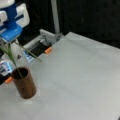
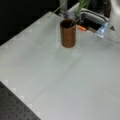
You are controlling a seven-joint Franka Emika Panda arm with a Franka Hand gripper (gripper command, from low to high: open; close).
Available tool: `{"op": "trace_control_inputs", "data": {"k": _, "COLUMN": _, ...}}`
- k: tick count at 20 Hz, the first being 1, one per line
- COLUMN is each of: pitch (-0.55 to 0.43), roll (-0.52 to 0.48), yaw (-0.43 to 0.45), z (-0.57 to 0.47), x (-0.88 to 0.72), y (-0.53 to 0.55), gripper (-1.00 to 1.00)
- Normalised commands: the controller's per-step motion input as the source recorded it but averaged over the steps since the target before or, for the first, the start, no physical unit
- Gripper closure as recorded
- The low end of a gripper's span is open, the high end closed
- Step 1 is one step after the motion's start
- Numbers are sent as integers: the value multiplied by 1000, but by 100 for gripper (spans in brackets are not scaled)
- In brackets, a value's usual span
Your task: Flower insertion into a vase
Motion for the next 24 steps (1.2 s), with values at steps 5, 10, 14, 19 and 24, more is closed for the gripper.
{"op": "trace_control_inputs", "data": {"k": 5, "pitch": -181, "roll": -82, "yaw": 155, "z": -153, "x": -312, "y": -213, "gripper": 100}}
{"op": "trace_control_inputs", "data": {"k": 10, "pitch": -208, "roll": -84, "yaw": 170, "z": -146, "x": -321, "y": -170, "gripper": 100}}
{"op": "trace_control_inputs", "data": {"k": 14, "pitch": -241, "roll": -119, "yaw": 164, "z": -183, "x": -353, "y": -120, "gripper": 100}}
{"op": "trace_control_inputs", "data": {"k": 19, "pitch": -240, "roll": -160, "yaw": 146, "z": -205, "x": -405, "y": -77, "gripper": 100}}
{"op": "trace_control_inputs", "data": {"k": 24, "pitch": -209, "roll": -168, "yaw": 120, "z": -188, "x": -416, "y": -3, "gripper": 100}}
